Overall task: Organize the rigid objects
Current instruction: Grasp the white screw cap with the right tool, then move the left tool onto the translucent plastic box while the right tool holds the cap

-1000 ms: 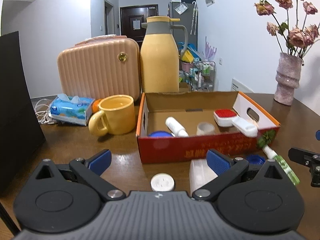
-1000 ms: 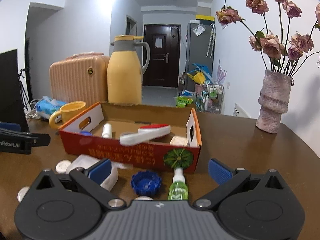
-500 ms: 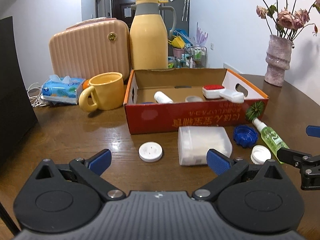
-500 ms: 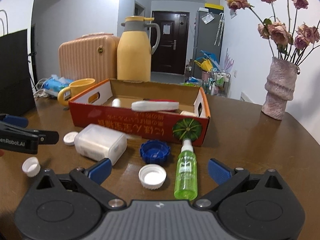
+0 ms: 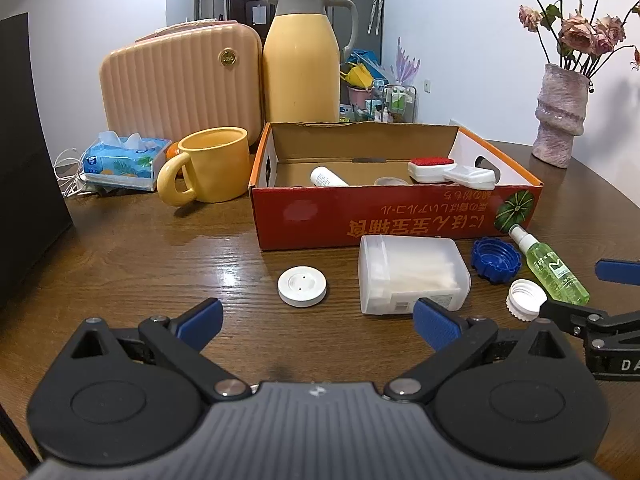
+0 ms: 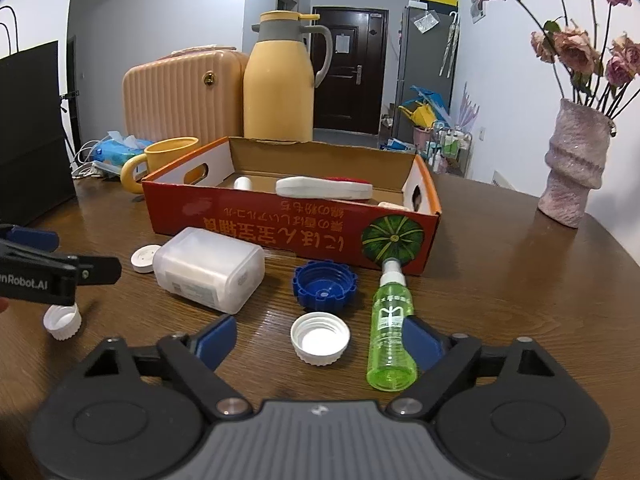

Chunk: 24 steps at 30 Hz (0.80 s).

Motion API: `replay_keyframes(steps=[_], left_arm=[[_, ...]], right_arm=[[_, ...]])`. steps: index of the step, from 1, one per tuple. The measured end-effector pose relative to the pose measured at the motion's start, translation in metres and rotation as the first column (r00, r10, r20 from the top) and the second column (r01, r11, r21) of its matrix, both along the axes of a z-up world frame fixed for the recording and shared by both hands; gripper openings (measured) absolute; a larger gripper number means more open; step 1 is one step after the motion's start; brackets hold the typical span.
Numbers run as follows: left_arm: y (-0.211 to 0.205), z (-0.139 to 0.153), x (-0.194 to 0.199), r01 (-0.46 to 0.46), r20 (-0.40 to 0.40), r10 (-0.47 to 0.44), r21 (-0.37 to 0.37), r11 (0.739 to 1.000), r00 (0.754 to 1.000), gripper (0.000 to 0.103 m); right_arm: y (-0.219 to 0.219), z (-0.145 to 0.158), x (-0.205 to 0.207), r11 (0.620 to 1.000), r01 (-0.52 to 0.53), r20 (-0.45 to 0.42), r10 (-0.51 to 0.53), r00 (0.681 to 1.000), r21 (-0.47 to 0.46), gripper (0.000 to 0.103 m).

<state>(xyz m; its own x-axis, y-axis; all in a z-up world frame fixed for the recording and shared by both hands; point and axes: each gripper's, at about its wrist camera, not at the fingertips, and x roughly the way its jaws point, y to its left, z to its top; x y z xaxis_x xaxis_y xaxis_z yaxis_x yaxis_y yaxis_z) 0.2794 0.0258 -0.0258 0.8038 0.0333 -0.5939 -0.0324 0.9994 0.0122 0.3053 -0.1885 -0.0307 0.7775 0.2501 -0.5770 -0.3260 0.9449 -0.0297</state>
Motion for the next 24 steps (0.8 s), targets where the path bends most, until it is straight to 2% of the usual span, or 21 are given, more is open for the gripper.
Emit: replay_keyframes(steps=[13, 16, 19, 22, 24], left_arm=[[0.005, -0.005, 0.000, -0.009, -0.006, 0.009, -0.015, 1.000, 1.000, 0.103], [0.006, -0.007, 0.001, -0.011, -0.011, 0.010, -0.019, 1.000, 1.000, 0.103], [0.006, -0.008, 0.003, -0.011, -0.015, 0.011, -0.024, 1.000, 1.000, 0.103], [0.006, -0.010, 0.005, -0.010, -0.018, 0.010, -0.026, 1.000, 1.000, 0.103], [0.005, -0.010, 0.005, -0.009, -0.019, 0.009, -0.028, 1.000, 1.000, 0.103]], right_arm=[[0.010, -0.021, 0.033, 1.000, -0.012, -0.072, 0.011, 0.997, -0.005, 0.060], [0.009, -0.026, 0.039, 1.000, -0.001, -0.082, 0.001, 0.997, 0.000, 0.059], [0.010, -0.031, 0.042, 1.000, -0.006, -0.094, 0.006, 0.996, 0.001, 0.054], [0.009, -0.035, 0.043, 1.000, -0.010, -0.097, 0.012, 0.995, 0.017, 0.040], [0.007, -0.035, 0.043, 0.999, -0.011, -0.097, 0.014, 0.995, 0.035, 0.040]])
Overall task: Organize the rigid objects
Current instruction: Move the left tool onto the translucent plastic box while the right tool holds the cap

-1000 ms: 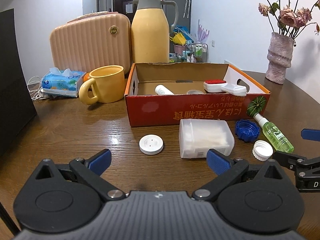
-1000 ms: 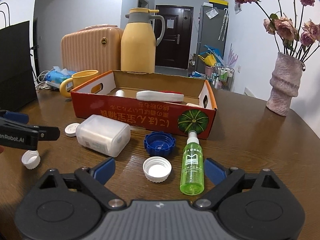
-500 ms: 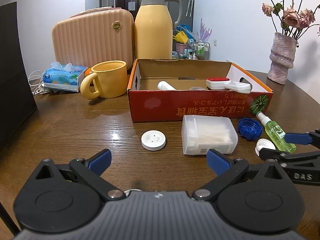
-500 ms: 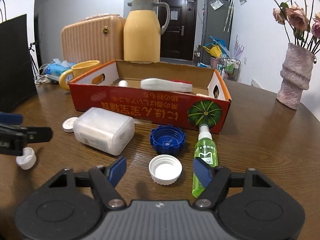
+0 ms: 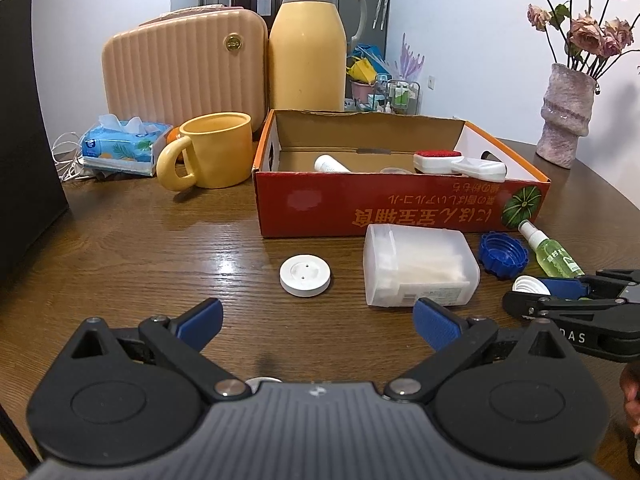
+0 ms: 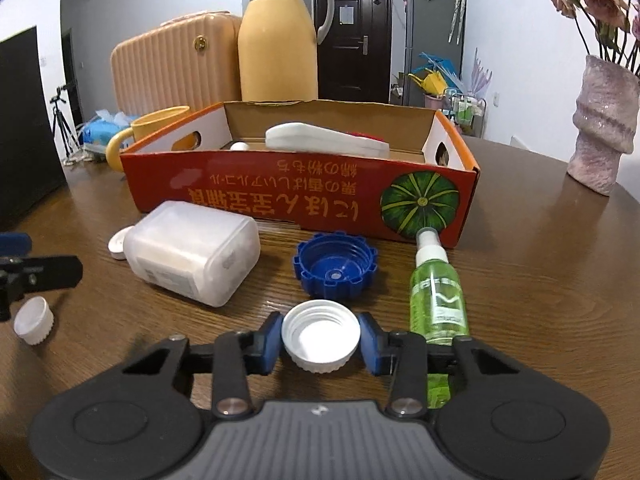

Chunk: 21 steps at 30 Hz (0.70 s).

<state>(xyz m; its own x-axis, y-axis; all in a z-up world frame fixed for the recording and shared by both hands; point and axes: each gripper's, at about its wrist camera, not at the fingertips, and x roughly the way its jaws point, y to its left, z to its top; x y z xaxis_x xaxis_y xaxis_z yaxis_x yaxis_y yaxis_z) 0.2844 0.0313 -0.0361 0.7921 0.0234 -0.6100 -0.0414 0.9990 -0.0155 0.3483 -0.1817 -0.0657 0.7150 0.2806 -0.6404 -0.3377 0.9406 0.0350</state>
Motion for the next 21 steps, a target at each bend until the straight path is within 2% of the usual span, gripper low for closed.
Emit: replay_keyframes(steps=[21], left_arm=[[-0.036, 0.008, 0.022, 0.053, -0.002, -0.053, 0.006, 0.999, 0.999, 0.103]], right_arm=[[-0.028, 0.021, -0.016, 0.993, 0.069, 0.144, -0.083, 0.986, 0.099, 0.040]])
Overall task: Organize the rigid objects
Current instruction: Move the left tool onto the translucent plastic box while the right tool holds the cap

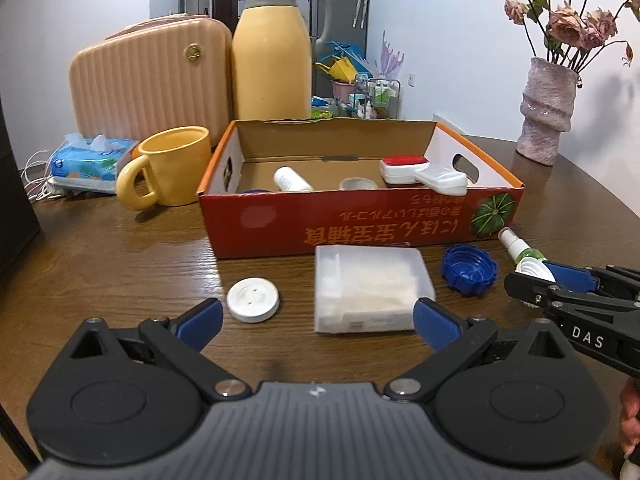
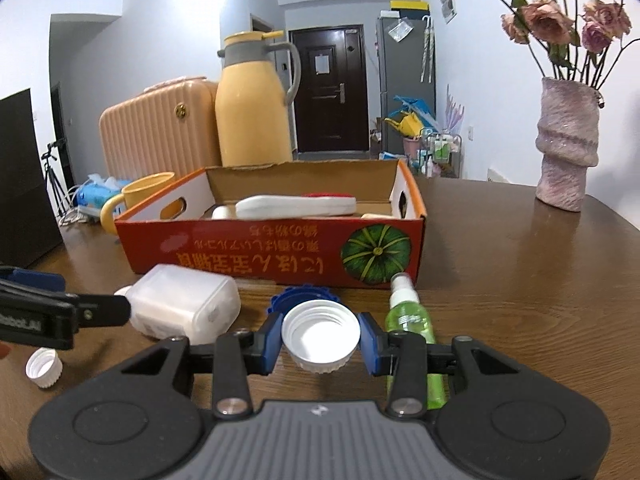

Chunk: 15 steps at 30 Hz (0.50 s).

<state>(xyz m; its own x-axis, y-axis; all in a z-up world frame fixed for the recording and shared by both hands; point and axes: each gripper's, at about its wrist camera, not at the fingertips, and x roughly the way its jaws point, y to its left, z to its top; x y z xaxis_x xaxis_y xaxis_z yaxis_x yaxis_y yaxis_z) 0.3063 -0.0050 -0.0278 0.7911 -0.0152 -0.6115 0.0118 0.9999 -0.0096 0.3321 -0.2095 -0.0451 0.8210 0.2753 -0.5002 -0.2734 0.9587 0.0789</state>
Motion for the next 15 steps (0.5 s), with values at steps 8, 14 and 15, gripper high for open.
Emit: replay_keyframes(steps=[8, 14, 15], left_arm=[[-0.020, -0.003, 0.020, 0.025, -0.027, -0.025, 0.005, 1.000, 0.999, 0.103], [-0.032, -0.007, 0.032, 0.029, -0.037, -0.028, 0.025, 0.999, 0.999, 0.103], [-0.034, -0.008, 0.034, 0.029, -0.039, -0.028, 0.028, 0.999, 0.999, 0.103]], right_arm=[[-0.010, 0.005, -0.002, 0.999, 0.032, 0.034, -0.033, 0.999, 0.028, 0.040], [-0.016, 0.006, -0.002, 0.998, 0.056, 0.047, -0.058, 0.997, 0.029, 0.040], [-0.018, 0.006, -0.002, 0.998, 0.062, 0.047, -0.064, 0.997, 0.030, 0.040]])
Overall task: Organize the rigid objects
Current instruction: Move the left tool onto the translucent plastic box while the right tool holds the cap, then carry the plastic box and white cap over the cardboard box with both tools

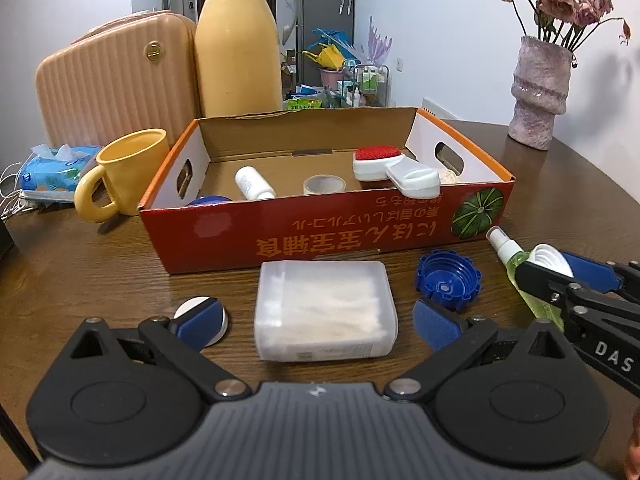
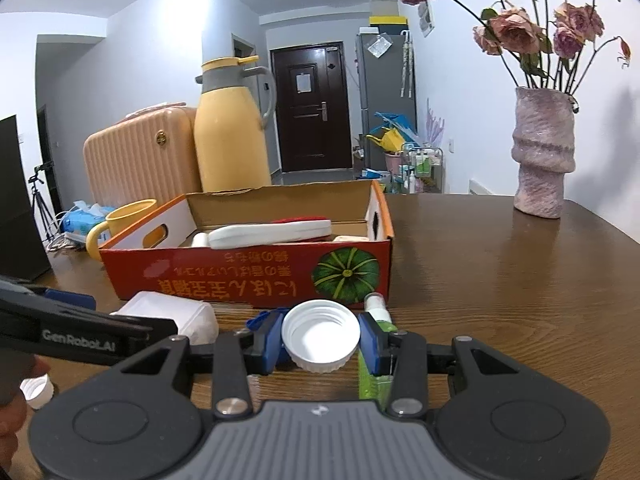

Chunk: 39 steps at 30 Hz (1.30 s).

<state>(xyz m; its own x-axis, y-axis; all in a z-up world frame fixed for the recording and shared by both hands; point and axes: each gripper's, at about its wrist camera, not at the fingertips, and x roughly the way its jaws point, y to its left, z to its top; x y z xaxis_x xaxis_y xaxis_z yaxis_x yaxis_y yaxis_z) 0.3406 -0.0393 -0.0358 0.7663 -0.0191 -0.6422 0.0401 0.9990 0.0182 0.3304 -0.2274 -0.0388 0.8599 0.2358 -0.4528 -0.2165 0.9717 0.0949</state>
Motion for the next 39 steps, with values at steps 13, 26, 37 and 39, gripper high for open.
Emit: replay_keyframes(steps=[13, 26, 37, 39], left_arm=[[-0.009, -0.018, 0.020, -0.037, -0.031, 0.037, 0.014, 0.999, 0.999, 0.103], [-0.008, -0.031, 0.026, -0.019, -0.045, 0.018, -0.011, 1.000, 0.999, 0.083], [-0.006, -0.020, 0.013, -0.013, 0.009, 0.013, -0.024, 1.000, 1.000, 0.082], [-0.007, -0.016, 0.007, -0.009, 0.034, 0.010, -0.024, 1.000, 0.999, 0.082]], right_arm=[[-0.003, -0.002, 0.002, 1.000, 0.015, -0.006, -0.015, 1.000, 0.011, 0.040], [0.001, -0.006, 0.002, 1.000, 0.010, -0.013, -0.010, 1.000, -0.003, 0.039], [0.002, -0.007, -0.001, 1.000, 0.007, 0.014, -0.007, 1.000, -0.002, 0.040], [0.001, -0.007, -0.002, 1.000, 0.006, 0.020, -0.006, 1.000, 0.003, 0.040]])
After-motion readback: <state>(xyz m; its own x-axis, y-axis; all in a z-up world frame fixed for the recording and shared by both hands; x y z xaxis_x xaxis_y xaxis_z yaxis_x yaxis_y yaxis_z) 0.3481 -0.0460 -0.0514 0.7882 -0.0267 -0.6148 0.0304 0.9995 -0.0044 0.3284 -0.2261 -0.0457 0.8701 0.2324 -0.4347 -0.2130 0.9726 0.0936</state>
